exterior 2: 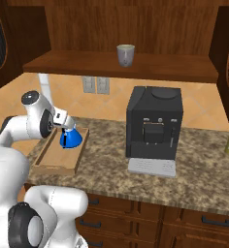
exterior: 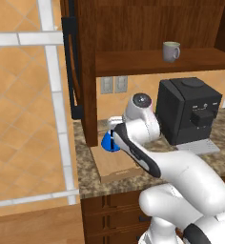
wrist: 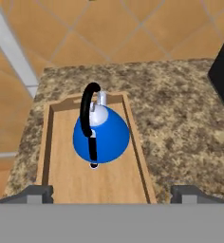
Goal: Pick the kettle from the counter and place it on the tray. Then pick the mug from the cabinet and place it on the tray. Then close the cabinet doors.
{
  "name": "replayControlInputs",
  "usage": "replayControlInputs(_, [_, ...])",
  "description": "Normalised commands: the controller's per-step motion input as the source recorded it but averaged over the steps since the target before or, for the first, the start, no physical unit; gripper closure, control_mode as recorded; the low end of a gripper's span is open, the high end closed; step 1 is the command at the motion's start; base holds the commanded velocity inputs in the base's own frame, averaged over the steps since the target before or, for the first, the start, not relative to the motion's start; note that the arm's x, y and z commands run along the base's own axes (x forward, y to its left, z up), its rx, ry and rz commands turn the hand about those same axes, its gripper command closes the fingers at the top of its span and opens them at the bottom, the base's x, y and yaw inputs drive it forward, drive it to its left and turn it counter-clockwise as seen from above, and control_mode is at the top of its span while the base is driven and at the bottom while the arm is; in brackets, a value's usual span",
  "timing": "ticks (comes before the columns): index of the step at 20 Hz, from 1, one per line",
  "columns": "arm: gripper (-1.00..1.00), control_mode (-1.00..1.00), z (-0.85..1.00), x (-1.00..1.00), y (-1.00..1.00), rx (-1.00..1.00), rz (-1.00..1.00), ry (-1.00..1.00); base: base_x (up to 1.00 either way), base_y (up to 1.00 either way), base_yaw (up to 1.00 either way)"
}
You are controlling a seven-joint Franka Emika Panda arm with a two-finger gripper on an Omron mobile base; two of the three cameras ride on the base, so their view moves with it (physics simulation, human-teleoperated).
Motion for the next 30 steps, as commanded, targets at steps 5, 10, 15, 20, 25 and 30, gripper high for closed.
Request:
replayControlInputs(5, [-1.00,-1.00,0.72,-0.48,-0.37,0.00,0.00,0.12,0.00,0.00,0.00])
replayControlInputs(10, [-1.00,-1.00,0.02,0.01,-0.05,0.00,0.00,0.01,0.00,0.00,0.00])
replayControlInputs(15, [-1.00,-1.00,0.63,-0.21,-0.44,0.00,0.00,0.04,0.00,0.00,0.00])
replayControlInputs(20, [-1.00,-1.00,0.69,-0.44,-0.73,0.00,0.00,0.06,0.00,0.00,0.00])
replayControlInputs(25, [-1.00,-1.00,0.54,-0.46,-0.81,0.00,0.00,0.06,0.00,0.00,0.00])
replayControlInputs(30, [-1.00,-1.00,0.01,-0.22,-0.70,0.08,0.01,-0.06,0.00,0.00,0.00])
